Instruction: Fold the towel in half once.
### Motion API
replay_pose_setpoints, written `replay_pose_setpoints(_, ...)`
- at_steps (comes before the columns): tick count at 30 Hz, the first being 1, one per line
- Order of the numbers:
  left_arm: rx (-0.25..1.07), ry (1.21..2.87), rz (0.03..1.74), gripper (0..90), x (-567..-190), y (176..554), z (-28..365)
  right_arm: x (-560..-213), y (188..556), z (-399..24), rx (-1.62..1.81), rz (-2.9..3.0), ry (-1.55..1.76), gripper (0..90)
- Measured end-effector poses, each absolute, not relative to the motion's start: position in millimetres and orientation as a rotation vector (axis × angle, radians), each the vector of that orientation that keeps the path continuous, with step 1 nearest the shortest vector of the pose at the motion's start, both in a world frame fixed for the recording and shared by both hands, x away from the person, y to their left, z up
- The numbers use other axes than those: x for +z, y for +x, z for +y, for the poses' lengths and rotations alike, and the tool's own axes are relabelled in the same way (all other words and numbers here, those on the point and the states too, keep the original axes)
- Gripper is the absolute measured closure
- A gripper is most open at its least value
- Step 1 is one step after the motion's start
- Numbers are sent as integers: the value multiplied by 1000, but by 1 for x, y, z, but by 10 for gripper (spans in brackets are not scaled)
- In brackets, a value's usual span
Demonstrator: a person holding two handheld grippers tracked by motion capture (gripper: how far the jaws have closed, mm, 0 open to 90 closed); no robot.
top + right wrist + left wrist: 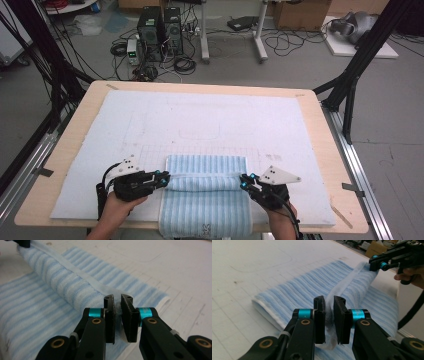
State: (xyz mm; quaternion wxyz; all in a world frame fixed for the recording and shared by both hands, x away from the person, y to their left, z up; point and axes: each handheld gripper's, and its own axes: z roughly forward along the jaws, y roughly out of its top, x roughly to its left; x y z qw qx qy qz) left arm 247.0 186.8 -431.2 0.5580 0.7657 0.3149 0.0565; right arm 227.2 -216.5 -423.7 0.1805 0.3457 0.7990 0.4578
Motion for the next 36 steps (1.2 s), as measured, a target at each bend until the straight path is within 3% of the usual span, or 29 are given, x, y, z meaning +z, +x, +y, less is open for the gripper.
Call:
replay_pose_setpoints(7, 70, 1838, 757, 752, -440, 240, 189, -438, 211, -222, 1283, 2291, 990, 794)
replay_pose_setpoints(11, 69, 1810, 815, 512, -440, 243, 190, -440, 205, -226, 1294, 2274, 996, 688)
replay_pose_setpoints(15, 123, 1716, 874, 414, -428, 258, 199, -429, 211, -234, 1343, 2168, 1066, 537)
replay_pose_setpoints(17, 155, 1709, 882, 410, -422, 269, 200, -421, 220, -237, 1319, 2094, 1124, 480)
replay_pose_setpoints(22, 195, 1686, 935, 395, -419, 304, 195, -415, 261, -231, 1217, 2084, 1194, 483)
replay_pose_setpoints(27, 249, 1774, 1001, 339, -430, 327, 184, -424, 293, -217, 1150, 2146, 1216, 467)
replay_pose_setpoints(31, 251, 1835, 1021, 351, -440, 338, 175, -436, 307, -207, 1085, 2196, 1238, 421)
replay_pose_setpoints(36, 233, 1910, 1070, 510, -451, 341, 168, -445, 313, -200, 988, 2265, 1251, 443)
